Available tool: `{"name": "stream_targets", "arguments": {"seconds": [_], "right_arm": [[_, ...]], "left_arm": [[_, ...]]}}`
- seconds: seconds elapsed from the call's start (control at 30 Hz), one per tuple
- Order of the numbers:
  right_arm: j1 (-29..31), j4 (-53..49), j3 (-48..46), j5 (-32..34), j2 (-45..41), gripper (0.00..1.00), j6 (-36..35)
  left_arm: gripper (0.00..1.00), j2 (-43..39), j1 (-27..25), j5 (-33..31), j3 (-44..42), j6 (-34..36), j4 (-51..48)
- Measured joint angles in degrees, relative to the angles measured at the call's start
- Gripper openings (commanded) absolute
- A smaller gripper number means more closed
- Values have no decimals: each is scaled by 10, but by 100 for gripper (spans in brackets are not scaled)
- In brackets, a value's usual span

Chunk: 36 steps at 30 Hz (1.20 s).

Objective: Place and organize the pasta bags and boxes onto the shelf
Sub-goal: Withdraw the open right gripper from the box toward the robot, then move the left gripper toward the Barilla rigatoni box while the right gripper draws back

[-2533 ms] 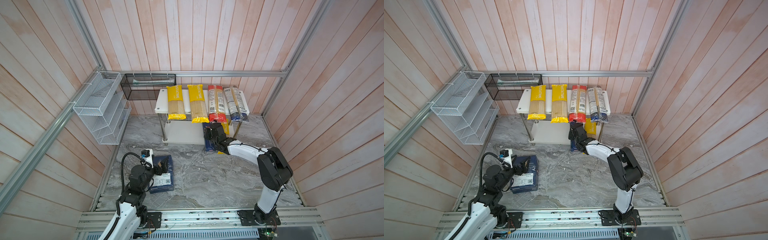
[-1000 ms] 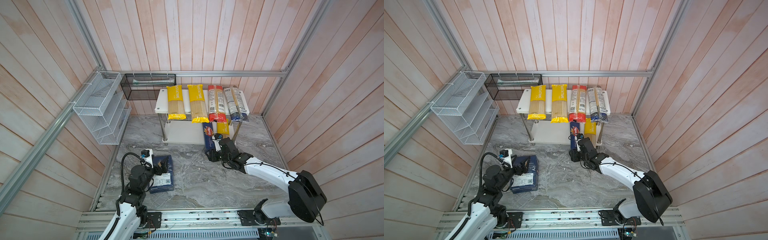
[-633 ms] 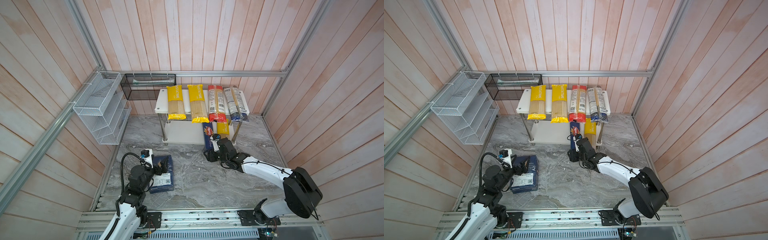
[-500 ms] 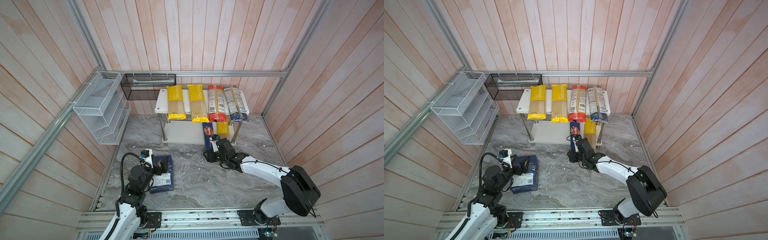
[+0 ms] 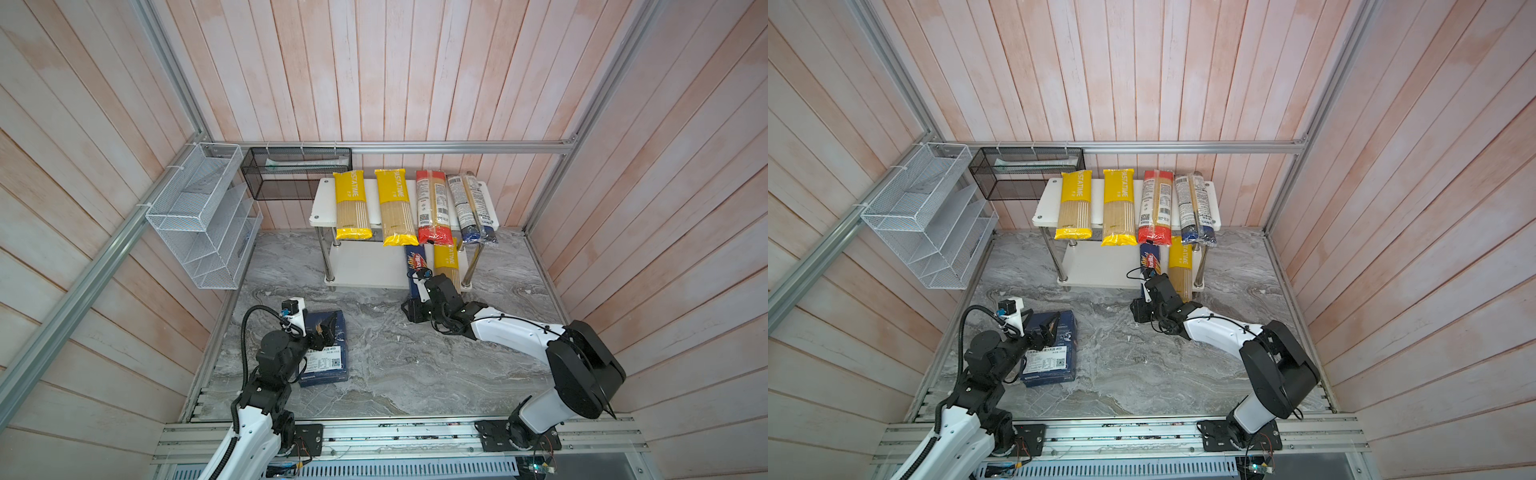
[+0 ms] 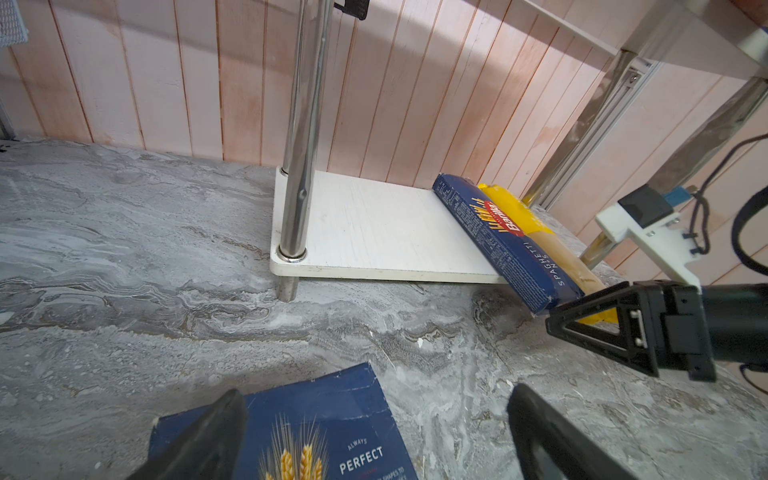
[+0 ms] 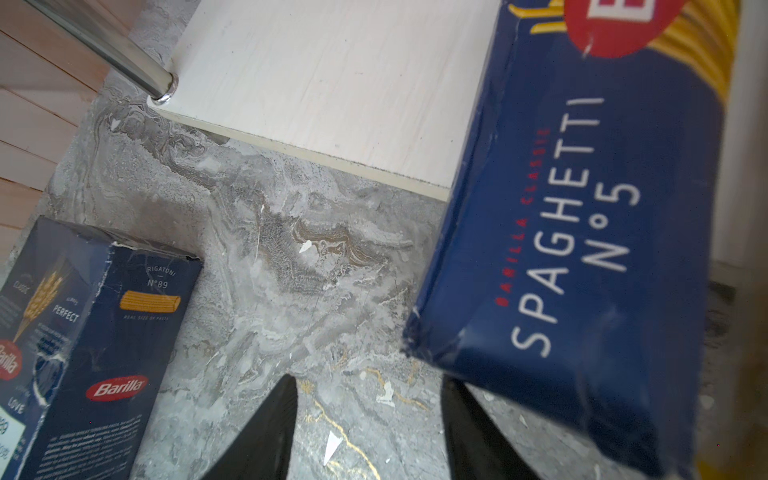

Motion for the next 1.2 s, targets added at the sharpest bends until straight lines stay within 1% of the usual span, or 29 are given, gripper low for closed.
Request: {"name": "stream_targets", "arguments": {"seconds": [0.37, 0.67, 0.87, 0.93, 1.03, 1.2], "right_arm": [[12, 2, 26, 0, 36, 56, -15], [14, 3, 40, 0, 46, 56, -27], [41, 2, 53, 6, 48, 56, -46], [57, -5, 53, 9, 42, 57, -52], [80, -16, 50, 12, 14, 58, -56], [98, -18, 12, 10, -74, 59, -59]], "left_arm": [[100, 0, 0, 0, 0, 0, 0], [100, 0, 0, -1, 0, 0, 0], [100, -2, 0, -16, 0, -2, -3], [100, -3, 0, -25, 0, -11, -10], [100, 7, 0, -55, 19, -44, -55], [100, 43, 4, -86, 78, -109, -129]]}}
